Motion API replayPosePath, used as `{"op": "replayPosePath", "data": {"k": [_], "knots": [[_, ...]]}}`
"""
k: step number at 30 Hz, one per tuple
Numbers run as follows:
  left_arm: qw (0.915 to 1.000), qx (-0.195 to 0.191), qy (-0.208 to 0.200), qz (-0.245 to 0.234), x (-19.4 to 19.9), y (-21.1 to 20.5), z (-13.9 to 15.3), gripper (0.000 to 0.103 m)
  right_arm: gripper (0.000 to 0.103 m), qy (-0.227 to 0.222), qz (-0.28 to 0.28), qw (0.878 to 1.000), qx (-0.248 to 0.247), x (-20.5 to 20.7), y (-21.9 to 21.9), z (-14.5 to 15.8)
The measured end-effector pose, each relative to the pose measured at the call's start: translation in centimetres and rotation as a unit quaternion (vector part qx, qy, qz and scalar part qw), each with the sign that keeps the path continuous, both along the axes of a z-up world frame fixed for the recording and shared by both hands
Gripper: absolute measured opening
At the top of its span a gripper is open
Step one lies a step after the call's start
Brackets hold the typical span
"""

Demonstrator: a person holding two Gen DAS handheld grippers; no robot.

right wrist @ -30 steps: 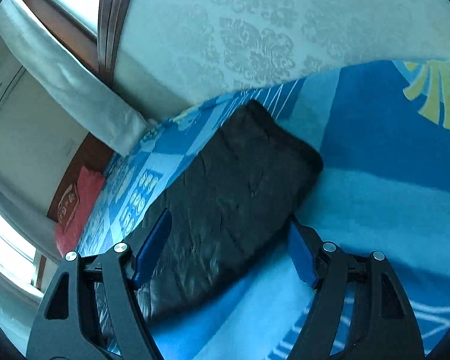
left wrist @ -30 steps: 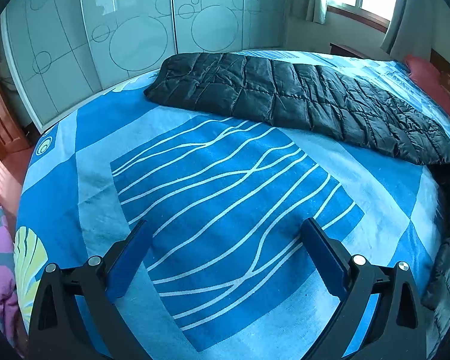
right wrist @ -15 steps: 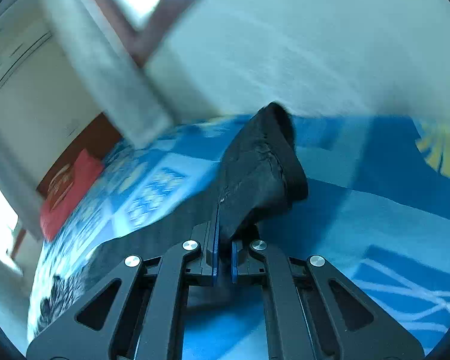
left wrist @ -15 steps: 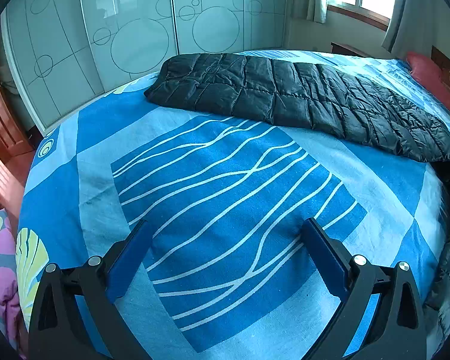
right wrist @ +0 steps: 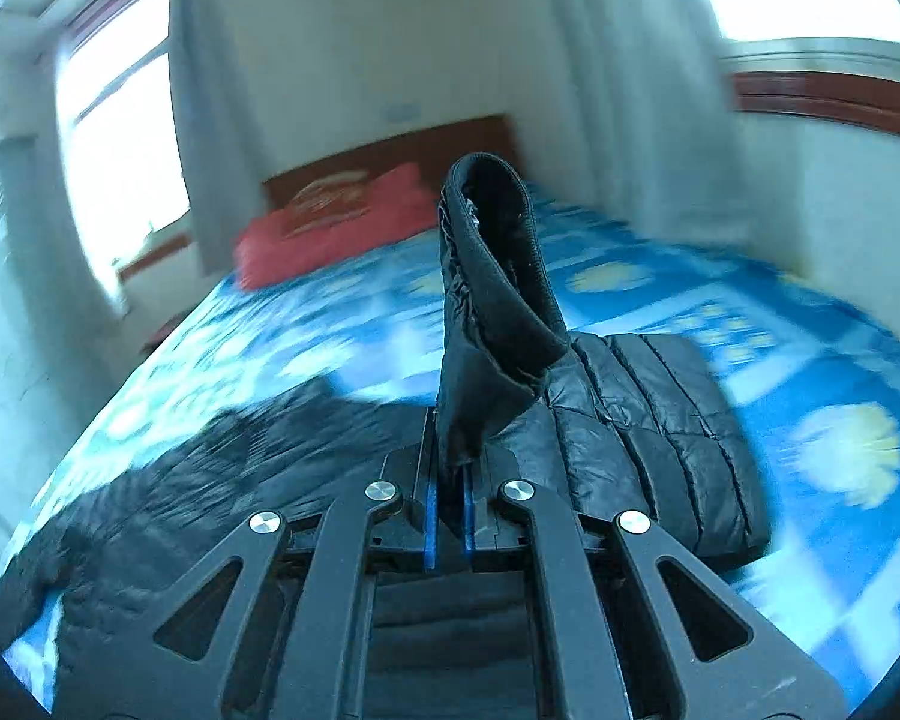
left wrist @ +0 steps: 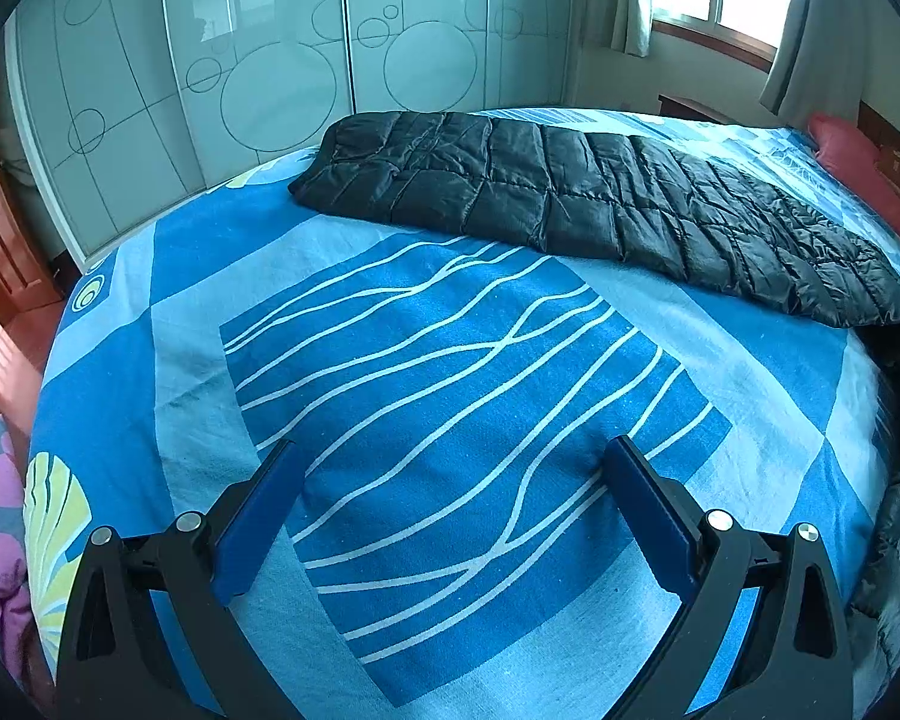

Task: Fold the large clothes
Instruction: 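Fold the held sleeve across the jacket back and open the right gripper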

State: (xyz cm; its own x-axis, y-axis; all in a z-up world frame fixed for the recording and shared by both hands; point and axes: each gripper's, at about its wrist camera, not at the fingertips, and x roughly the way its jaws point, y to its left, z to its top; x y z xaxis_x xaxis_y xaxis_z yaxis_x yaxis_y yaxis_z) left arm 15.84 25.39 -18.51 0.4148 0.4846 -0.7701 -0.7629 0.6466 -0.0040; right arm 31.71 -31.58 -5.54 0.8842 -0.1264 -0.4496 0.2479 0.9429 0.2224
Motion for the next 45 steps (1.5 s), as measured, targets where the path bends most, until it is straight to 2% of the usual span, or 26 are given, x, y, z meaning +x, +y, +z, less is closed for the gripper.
{"op": "replayPosePath", "data": {"k": [7,11,16,19,22,23,24,25,28,31,33,36,38,40,42,43,45], "knots": [[0.9999,0.0,-0.011,-0.001,-0.2,0.0,-0.1,0.099,0.005,0.051,0.103,0.993,-0.01,5.3,14.7,-3.0],[0.9999,0.001,-0.016,0.0,-0.4,-0.1,-0.1,0.099,0.005,0.074,0.147,0.986,-0.018,7.5,20.6,-4.3],[0.9998,0.002,-0.019,0.0,-0.5,-0.1,-0.2,0.099,0.006,0.123,0.179,0.976,-0.029,9.7,26.0,-7.2],[0.9998,0.003,-0.019,0.0,-0.4,-0.1,-0.2,0.099,0.009,0.16,0.193,0.968,-0.03,10.9,27.0,-9.1],[0.9998,0.003,-0.019,0.0,-0.4,-0.1,-0.2,0.099,0.022,0.19,0.214,0.958,-0.029,11.0,27.4,-10.4],[0.9998,0.002,-0.019,0.0,-0.4,-0.1,-0.2,0.099,0.036,0.189,0.229,0.955,-0.02,10.7,27.4,-10.4],[0.9998,0.002,-0.019,0.0,-0.4,-0.1,-0.2,0.099,0.056,0.184,0.241,0.953,-0.012,10.1,27.4,-10.0],[0.9998,0.002,-0.018,0.0,-0.4,-0.1,-0.2,0.099,0.064,0.177,0.245,0.953,-0.01,9.7,27.6,-9.6],[0.9998,0.002,-0.018,0.0,-0.4,-0.1,-0.2,0.099,0.066,0.145,0.258,0.955,-0.001,6.9,25.2,-7.1],[0.9998,0.002,-0.018,0.0,-0.4,-0.1,-0.2,0.099,0.063,0.117,0.239,0.964,-0.002,4.5,19.9,-4.6],[0.9998,0.003,-0.018,0.0,-0.4,-0.2,-0.2,0.099,0.047,0.114,0.209,0.971,-0.009,4.5,15.5,-3.5],[0.9998,0.003,-0.018,0.0,-0.4,-0.2,-0.2,0.099,0.031,0.122,0.116,0.986,-0.008,3.7,6.1,-3.3],[0.9999,0.004,-0.017,0.0,-0.4,-0.2,-0.2,0.099,0.027,0.13,0.043,0.991,-0.003,2.9,-0.6,-4.2],[0.9999,0.005,-0.015,0.0,-0.3,-0.1,-0.2,0.099,0.021,0.148,0.001,0.989,-0.011,2.5,-4.6,-5.9],[0.9999,0.005,-0.014,0.001,-0.3,-0.1,-0.2,0.099,0.006,0.206,-0.001,0.979,0.012,3.0,-7.8,-9.9],[0.9999,0.005,-0.014,0.001,-0.2,-0.1,-0.2,0.099,0.004,0.208,0.009,0.978,0.025,2.9,-8.3,-11.2],[0.9999,0.005,-0.013,0.001,-0.2,-0.1,-0.2,0.099,0.003,0.196,0.021,0.98,0.04,2.7,-9.0,-11.2]]}}
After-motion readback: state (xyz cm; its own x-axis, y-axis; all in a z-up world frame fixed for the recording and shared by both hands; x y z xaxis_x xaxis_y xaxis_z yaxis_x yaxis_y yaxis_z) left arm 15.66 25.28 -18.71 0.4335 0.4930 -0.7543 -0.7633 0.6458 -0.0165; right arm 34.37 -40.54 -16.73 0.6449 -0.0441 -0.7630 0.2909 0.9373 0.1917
